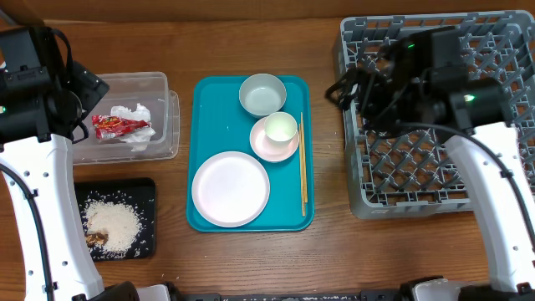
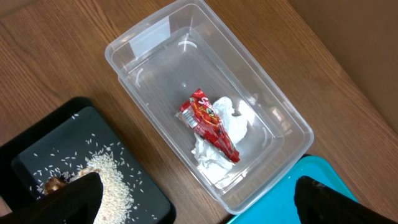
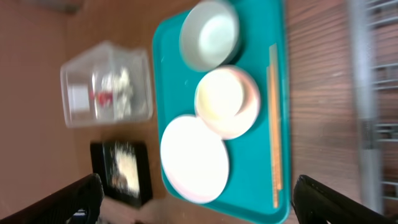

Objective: Sort waste into correct bins and load items into the dishwasher
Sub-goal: 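Move the right gripper to the white plate's rim on the teal tray, then close the right gripper on the white plate's edge, then lift the plate with the right gripper and stand it in the rack, then release the plate upright in the rack and open the right gripper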

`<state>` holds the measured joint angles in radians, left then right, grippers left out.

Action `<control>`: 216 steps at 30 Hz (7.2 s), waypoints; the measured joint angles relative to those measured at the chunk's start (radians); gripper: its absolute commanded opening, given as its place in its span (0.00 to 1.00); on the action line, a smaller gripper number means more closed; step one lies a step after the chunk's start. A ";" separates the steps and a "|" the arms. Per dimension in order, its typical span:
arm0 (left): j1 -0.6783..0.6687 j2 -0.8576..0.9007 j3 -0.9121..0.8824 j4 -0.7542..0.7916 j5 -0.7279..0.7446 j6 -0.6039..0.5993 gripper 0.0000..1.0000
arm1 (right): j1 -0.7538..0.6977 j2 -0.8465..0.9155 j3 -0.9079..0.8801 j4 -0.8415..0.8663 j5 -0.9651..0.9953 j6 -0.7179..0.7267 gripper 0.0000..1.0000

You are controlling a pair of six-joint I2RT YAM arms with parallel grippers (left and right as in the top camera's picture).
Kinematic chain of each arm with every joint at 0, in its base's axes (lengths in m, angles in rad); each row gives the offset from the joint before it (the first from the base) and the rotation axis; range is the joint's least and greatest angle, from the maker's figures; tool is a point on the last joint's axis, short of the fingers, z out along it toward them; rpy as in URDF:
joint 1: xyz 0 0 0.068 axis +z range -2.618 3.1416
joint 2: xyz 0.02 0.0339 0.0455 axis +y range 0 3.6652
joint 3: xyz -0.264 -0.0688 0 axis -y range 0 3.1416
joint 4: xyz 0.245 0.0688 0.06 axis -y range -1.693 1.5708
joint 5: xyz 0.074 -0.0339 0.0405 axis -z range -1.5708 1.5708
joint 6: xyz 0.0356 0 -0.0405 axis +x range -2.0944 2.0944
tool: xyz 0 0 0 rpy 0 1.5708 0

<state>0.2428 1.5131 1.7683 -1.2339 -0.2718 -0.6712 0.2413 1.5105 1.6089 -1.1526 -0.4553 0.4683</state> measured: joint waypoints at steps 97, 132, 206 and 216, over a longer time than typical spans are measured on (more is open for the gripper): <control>0.000 0.000 0.000 0.000 0.011 0.000 1.00 | 0.689 0.348 -0.454 0.469 0.478 0.655 0.36; 0.000 0.000 0.000 0.000 0.011 0.000 1.00 | 0.689 0.348 -0.449 0.417 0.434 0.705 0.04; 0.000 0.000 0.000 0.001 0.014 0.000 1.00 | -0.332 0.179 -0.389 1.080 0.883 -0.573 0.06; 0.000 0.000 0.000 0.001 0.014 0.000 1.00 | -0.261 0.232 -0.389 1.138 0.939 -0.707 0.06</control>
<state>0.2428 1.5131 1.7683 -1.2331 -0.2573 -0.6712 -0.0200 1.7420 1.2194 -0.0143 0.4839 -0.2386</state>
